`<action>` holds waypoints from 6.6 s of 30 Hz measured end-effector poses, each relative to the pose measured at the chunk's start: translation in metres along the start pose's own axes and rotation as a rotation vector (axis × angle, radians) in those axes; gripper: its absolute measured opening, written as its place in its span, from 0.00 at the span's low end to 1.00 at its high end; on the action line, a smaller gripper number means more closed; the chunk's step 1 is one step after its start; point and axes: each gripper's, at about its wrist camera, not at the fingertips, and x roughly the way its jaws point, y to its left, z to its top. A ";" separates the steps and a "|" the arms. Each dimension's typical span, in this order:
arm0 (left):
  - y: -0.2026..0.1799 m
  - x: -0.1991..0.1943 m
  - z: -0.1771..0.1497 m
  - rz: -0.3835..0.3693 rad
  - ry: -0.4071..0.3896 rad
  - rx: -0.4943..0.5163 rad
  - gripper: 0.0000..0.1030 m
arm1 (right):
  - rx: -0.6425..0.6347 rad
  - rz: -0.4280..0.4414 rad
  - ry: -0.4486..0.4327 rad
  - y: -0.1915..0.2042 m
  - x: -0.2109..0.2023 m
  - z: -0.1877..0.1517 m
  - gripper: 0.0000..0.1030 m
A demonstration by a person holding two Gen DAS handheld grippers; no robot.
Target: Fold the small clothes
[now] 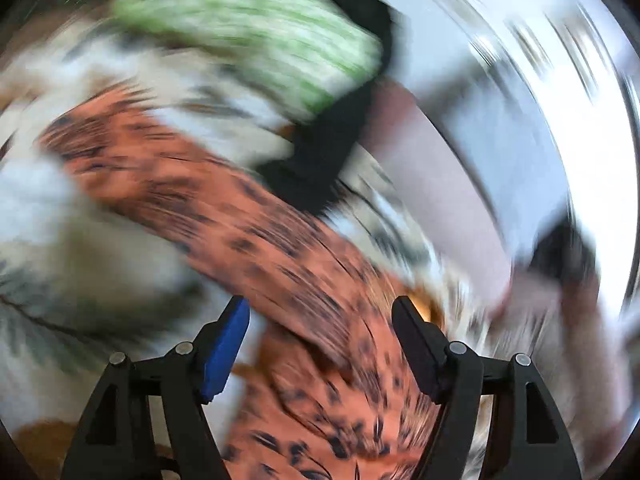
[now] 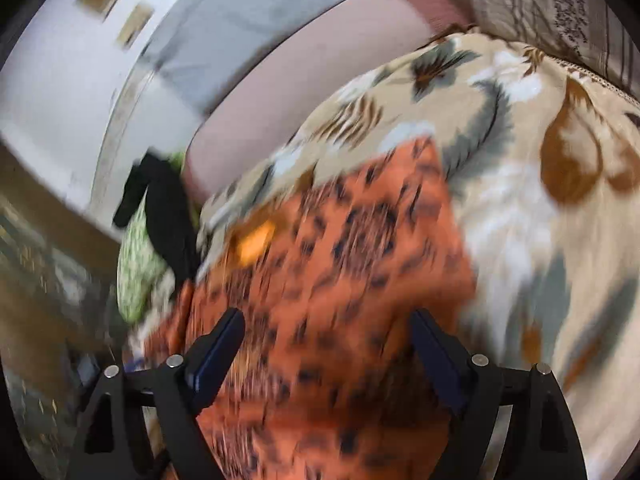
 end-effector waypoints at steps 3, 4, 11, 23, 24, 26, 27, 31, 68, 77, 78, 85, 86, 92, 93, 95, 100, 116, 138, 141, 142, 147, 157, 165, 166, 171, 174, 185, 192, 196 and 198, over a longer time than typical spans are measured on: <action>0.052 0.003 0.033 -0.015 -0.003 -0.218 0.72 | 0.034 0.007 0.010 0.000 0.009 -0.024 0.84; 0.064 0.007 0.042 -0.031 -0.003 -0.261 0.72 | 0.045 0.010 0.023 -0.002 0.012 -0.026 0.84; 0.099 0.030 0.053 -0.037 -0.011 -0.417 0.71 | 0.070 0.009 -0.002 -0.018 0.005 -0.027 0.83; -0.002 0.018 0.081 0.244 -0.160 -0.023 0.04 | 0.065 0.009 -0.023 -0.020 0.006 -0.026 0.84; -0.043 0.014 0.073 0.258 -0.190 0.128 0.04 | 0.070 0.011 -0.027 -0.021 0.006 -0.026 0.84; -0.117 0.012 0.039 0.226 -0.209 0.382 0.04 | 0.074 0.012 -0.030 -0.021 0.006 -0.026 0.84; -0.153 0.015 0.012 0.191 -0.187 0.501 0.04 | 0.074 0.012 -0.030 -0.020 0.006 -0.026 0.84; -0.244 0.048 -0.093 0.099 -0.100 0.827 0.09 | 0.088 0.023 -0.037 -0.022 0.004 -0.025 0.84; -0.056 0.095 -0.084 0.415 0.135 0.614 0.71 | -0.012 -0.334 -0.007 0.060 0.073 0.054 0.24; -0.055 0.096 -0.082 0.424 0.144 0.612 0.72 | 0.250 -0.077 0.021 -0.006 0.053 0.047 0.69; -0.055 0.097 -0.082 0.423 0.143 0.613 0.72 | 0.258 -0.081 0.044 -0.007 0.063 0.049 0.68; -0.068 0.073 -0.078 0.413 0.109 0.602 0.72 | 0.207 -0.259 0.024 -0.009 0.044 0.057 0.29; -0.071 0.065 -0.079 0.399 0.093 0.607 0.72 | 0.178 -0.264 0.022 -0.005 0.040 0.057 0.32; -0.042 0.080 -0.088 0.485 0.208 0.597 0.74 | 0.035 -0.121 0.062 0.011 0.039 0.053 0.75; -0.042 0.078 -0.088 0.473 0.186 0.599 0.74 | 0.058 -0.177 0.122 0.000 0.054 0.053 0.73; -0.051 0.064 -0.086 0.435 0.168 0.586 0.74 | 0.188 -0.157 0.100 -0.019 0.050 0.055 0.61; -0.059 0.010 -0.092 0.324 0.127 0.578 0.74 | 0.113 -0.130 0.003 -0.003 -0.004 0.045 0.68; 0.011 -0.099 -0.201 0.243 0.380 0.431 0.74 | 0.099 -0.164 0.276 -0.054 -0.157 -0.117 0.68; 0.029 -0.113 -0.202 0.223 0.415 0.347 0.06 | 0.119 -0.075 0.369 -0.055 -0.130 -0.137 0.14; 0.005 -0.151 -0.192 0.178 0.318 0.386 0.06 | 0.124 -0.039 0.345 -0.047 -0.139 -0.137 0.13; -0.005 -0.165 -0.189 0.169 0.285 0.412 0.06 | 0.123 -0.010 0.318 -0.039 -0.150 -0.135 0.13; 0.012 -0.149 -0.188 0.227 0.344 0.394 0.06 | 0.082 -0.089 0.334 -0.037 -0.167 -0.136 0.13; 0.036 -0.123 -0.201 0.284 0.363 0.359 0.50 | 0.048 -0.195 0.328 -0.041 -0.137 -0.137 0.82; 0.021 -0.148 -0.203 0.245 0.286 0.417 0.06 | 0.110 -0.087 0.334 -0.042 -0.149 -0.134 0.10; 0.021 -0.146 -0.202 0.241 0.283 0.410 0.07 | 0.121 -0.071 0.316 -0.042 -0.154 -0.133 0.11; 0.044 -0.117 -0.212 0.321 0.374 0.358 0.26 | 0.172 -0.180 0.368 -0.060 -0.136 -0.140 0.34; 0.034 -0.124 -0.213 0.294 0.359 0.378 0.58 | 0.110 -0.153 0.378 -0.044 -0.131 -0.140 0.68; 0.031 -0.125 -0.200 0.277 0.410 0.387 0.07 | 0.162 -0.023 0.372 -0.042 -0.146 -0.135 0.12; -0.019 -0.115 -0.156 0.196 0.406 0.398 0.07 | 0.206 0.093 0.376 -0.031 -0.134 -0.107 0.12; -0.084 -0.105 -0.084 0.055 0.283 0.409 0.07 | 0.168 0.208 0.256 -0.002 -0.134 -0.026 0.12; -0.107 -0.082 -0.044 0.015 0.206 0.400 0.07 | 0.151 0.257 0.180 0.008 -0.124 0.027 0.12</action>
